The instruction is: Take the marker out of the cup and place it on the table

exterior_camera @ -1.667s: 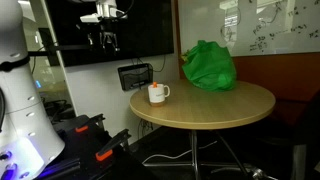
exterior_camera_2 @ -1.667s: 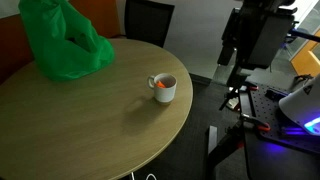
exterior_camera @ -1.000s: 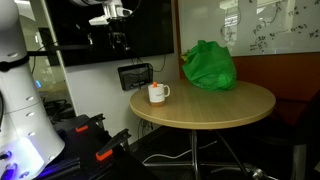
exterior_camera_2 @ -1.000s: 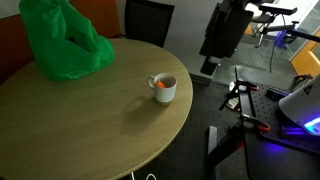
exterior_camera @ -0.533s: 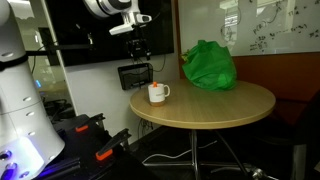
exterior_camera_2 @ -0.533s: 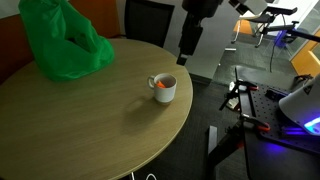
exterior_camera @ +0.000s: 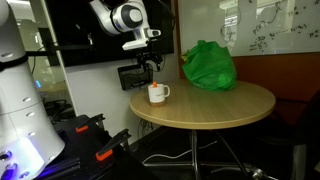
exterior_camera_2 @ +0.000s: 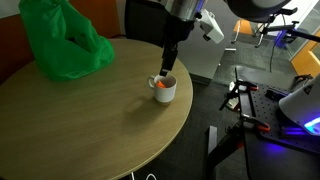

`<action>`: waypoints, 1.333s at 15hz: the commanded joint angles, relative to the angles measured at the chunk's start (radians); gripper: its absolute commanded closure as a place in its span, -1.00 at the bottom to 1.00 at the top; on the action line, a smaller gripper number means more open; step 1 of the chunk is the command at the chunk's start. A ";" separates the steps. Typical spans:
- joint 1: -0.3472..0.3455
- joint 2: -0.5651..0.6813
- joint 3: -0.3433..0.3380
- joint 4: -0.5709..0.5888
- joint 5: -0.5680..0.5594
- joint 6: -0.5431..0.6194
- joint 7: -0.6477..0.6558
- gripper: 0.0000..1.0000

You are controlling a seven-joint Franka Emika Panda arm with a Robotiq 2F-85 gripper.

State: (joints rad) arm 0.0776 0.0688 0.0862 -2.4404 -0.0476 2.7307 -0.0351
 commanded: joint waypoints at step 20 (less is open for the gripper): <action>-0.057 0.103 0.027 0.068 0.048 -0.110 -0.523 -0.09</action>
State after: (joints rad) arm 0.0394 0.1585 0.0966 -2.3984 -0.0097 2.6761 -0.5282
